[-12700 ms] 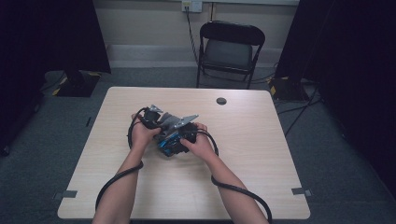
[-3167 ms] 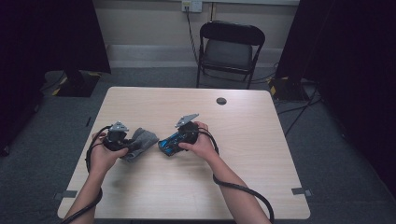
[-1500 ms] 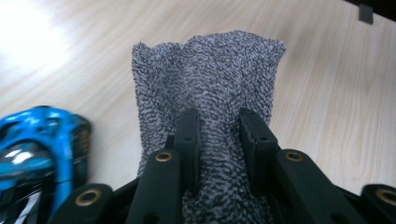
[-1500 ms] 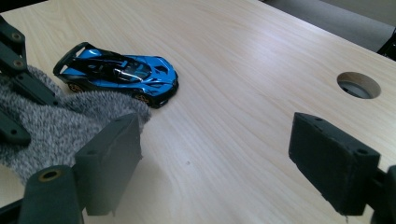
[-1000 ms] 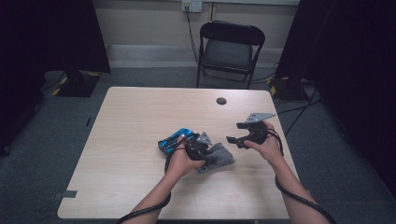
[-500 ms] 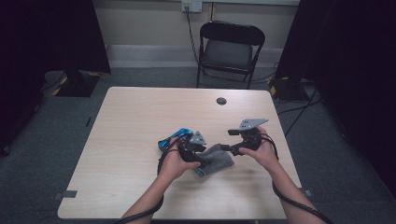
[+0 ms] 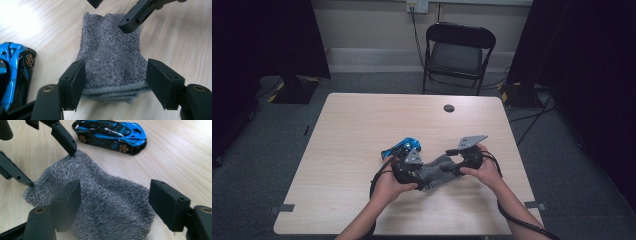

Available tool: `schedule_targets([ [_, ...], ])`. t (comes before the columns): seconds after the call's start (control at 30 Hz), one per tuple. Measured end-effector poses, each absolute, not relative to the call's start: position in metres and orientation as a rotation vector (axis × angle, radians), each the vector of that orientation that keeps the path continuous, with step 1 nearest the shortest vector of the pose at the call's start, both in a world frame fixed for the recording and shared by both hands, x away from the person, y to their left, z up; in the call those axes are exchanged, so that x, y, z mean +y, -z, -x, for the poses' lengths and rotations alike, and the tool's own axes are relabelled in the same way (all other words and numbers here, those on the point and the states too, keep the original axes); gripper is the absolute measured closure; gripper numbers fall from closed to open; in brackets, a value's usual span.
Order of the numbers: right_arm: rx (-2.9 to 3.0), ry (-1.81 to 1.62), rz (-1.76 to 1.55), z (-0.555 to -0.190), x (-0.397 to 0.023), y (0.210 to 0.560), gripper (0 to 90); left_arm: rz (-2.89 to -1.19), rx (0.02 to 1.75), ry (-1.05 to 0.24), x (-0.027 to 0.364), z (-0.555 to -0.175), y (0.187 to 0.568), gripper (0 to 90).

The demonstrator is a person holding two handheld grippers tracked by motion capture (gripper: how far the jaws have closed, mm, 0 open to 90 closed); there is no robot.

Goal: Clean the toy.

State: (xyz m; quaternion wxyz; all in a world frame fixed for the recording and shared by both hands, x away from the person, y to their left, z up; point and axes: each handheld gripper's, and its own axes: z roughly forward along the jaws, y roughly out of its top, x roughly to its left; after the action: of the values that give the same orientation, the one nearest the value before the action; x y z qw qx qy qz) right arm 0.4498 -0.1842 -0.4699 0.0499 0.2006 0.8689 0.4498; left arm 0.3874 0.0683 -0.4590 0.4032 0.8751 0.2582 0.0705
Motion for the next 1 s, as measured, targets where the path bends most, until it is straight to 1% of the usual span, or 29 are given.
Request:
schedule_targets([
  [0.1, 2.684, -1.375, -0.598, -0.448, -0.182, 0.474, 27.0, -2.213, 0.675, -0.164, 0.071, -0.387, 0.466, 30.3],
  [0.27, 2.712, -1.367, -0.577, -0.444, -0.179, 0.481, 26.7, -2.210, 0.718, -0.157, 0.074, -0.391, 0.476, 32.0],
  [0.5, 2.746, -1.374, -0.562, -0.436, -0.181, 0.489, 27.1, -2.214, 0.763, -0.244, 0.077, -0.405, 0.474, 33.1],
  [0.67, 2.754, -1.365, -0.537, -0.428, -0.185, 0.489, 27.2, -2.230, 0.752, -0.275, 0.068, -0.413, 0.475, 34.5],
  [1.0, 2.690, -1.372, -0.552, -0.429, -0.190, 0.482, 28.7, -2.206, 0.736, -0.248, 0.057, -0.426, 0.478, 35.2],
])
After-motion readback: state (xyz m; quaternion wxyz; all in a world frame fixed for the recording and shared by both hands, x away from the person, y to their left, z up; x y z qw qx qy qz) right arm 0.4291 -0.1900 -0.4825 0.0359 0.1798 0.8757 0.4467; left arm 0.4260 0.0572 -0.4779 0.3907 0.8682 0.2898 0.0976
